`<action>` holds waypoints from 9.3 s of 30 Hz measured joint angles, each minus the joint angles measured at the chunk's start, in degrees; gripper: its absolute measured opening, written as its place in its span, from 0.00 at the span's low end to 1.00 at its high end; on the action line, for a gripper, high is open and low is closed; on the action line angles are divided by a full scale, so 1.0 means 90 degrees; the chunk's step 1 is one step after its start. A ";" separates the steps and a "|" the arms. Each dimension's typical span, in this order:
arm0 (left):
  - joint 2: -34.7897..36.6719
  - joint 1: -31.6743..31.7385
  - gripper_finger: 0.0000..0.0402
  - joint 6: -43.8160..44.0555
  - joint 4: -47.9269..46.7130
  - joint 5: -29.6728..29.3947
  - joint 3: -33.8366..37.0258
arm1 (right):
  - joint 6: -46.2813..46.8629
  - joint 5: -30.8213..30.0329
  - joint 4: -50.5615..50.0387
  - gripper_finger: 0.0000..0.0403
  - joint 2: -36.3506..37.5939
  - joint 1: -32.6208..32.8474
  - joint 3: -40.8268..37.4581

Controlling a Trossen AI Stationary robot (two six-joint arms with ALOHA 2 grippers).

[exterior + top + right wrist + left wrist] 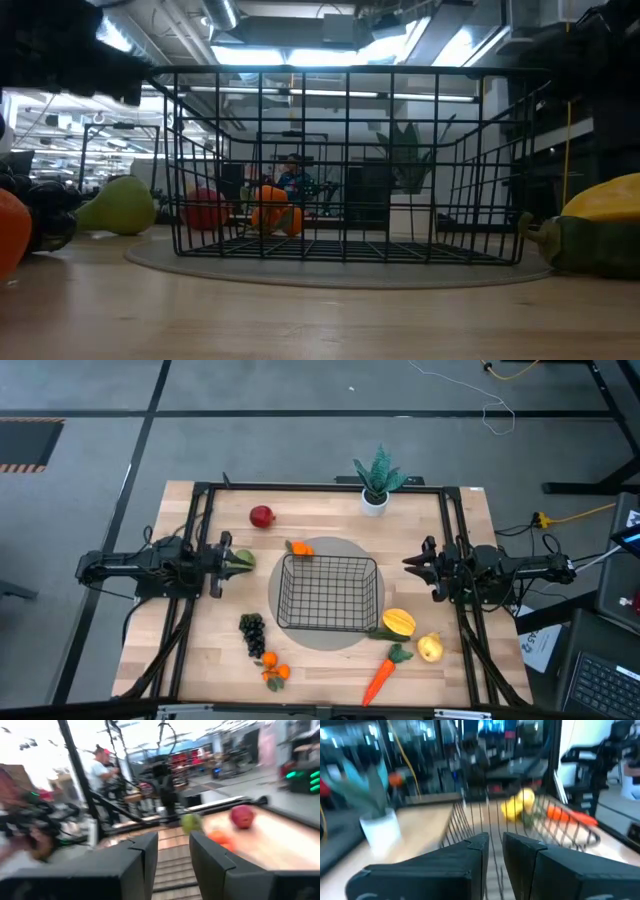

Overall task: Build produce basket
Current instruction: Put the pomegranate into the black wire basket

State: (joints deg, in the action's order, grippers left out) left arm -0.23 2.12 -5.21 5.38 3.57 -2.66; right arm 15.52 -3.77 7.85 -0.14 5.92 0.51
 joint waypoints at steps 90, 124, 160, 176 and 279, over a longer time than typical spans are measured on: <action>-0.0006 -0.0003 0.11 0.1223 0.2675 -0.0259 -0.0029 | 0.4406 -0.0234 -0.5376 0.27 -0.6778 0.2530 0.4286; -0.4833 0.0798 0.11 0.2225 -0.4075 -0.3581 -0.5151 | 0.4414 -0.1366 -0.5265 0.27 -0.6773 0.2523 0.4286; -1.0482 0.4229 0.11 -0.2754 -0.5188 -0.0910 -0.7329 | 0.4411 -0.1238 -0.5257 0.27 -0.6773 0.2525 0.4286; -1.0830 0.4028 0.11 -0.3112 -0.4996 -0.0431 -0.7328 | 0.4414 -0.1238 -0.5257 0.27 -0.6773 0.2525 0.4288; -1.1560 0.3803 0.12 -0.3666 -0.4629 -0.1822 -0.7218 | 0.4440 -0.0952 -0.5250 0.27 -0.6776 0.2530 0.4289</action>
State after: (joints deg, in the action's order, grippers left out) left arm -104.27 36.34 -38.20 -36.28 -12.83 -67.61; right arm 55.48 -12.34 -39.40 -61.12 28.69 39.11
